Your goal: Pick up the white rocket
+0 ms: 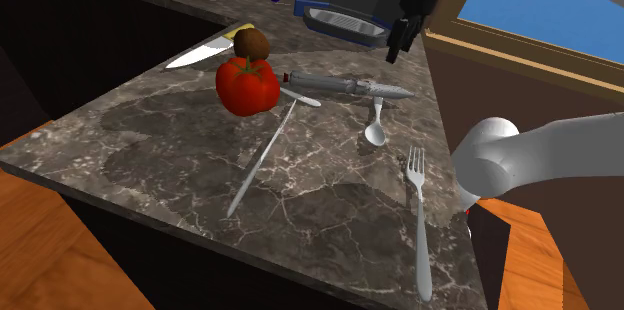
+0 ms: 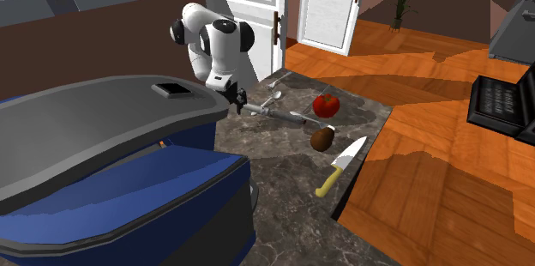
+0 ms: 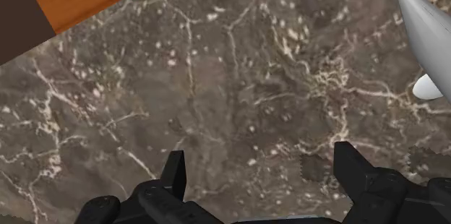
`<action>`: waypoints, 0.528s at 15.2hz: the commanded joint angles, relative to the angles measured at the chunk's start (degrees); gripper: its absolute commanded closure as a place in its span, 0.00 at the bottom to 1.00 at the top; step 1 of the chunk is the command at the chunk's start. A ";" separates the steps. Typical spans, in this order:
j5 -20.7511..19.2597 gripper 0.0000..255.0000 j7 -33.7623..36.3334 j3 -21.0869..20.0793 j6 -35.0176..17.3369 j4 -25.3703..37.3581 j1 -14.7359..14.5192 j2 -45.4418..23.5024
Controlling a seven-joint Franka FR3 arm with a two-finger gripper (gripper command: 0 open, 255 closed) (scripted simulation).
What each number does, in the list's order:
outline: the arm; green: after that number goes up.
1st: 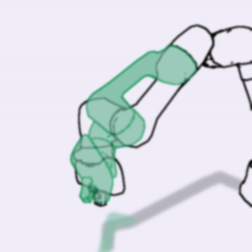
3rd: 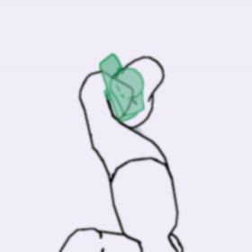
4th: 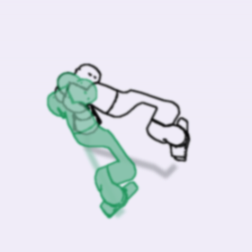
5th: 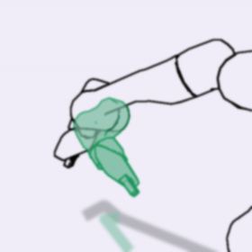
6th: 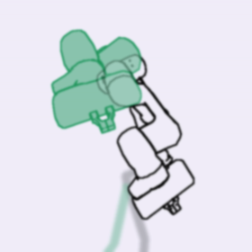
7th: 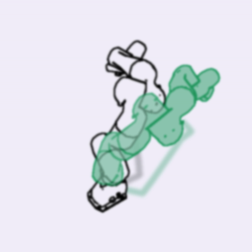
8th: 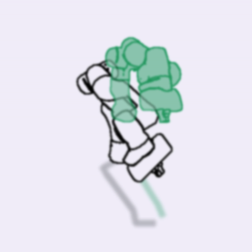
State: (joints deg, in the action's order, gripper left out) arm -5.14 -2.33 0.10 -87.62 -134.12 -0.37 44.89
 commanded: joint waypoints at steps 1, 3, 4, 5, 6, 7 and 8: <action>0.00 0.00 0.00 0.00 0.00 0.00 0.00 0.00; 0.86 0.00 -1.96 -1.48 -0.81 0.78 -2.41 -1.42; 1.28 0.00 -2.94 -2.22 -1.19 1.16 -3.61 -2.08; 1.69 0.00 -3.92 -2.97 -1.55 1.54 -4.79 -2.72; 2.09 0.00 -4.90 -3.72 -1.90 1.91 -5.97 -3.33; 2.48 0.00 -5.89 -4.47 -2.23 2.27 -7.13 -3.92; 2.87 0.00 -6.88 -5.23 -2.54 2.62 -8.28 -4.47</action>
State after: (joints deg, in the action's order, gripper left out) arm -2.59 -8.03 -4.47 -89.56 -131.92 -7.51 41.29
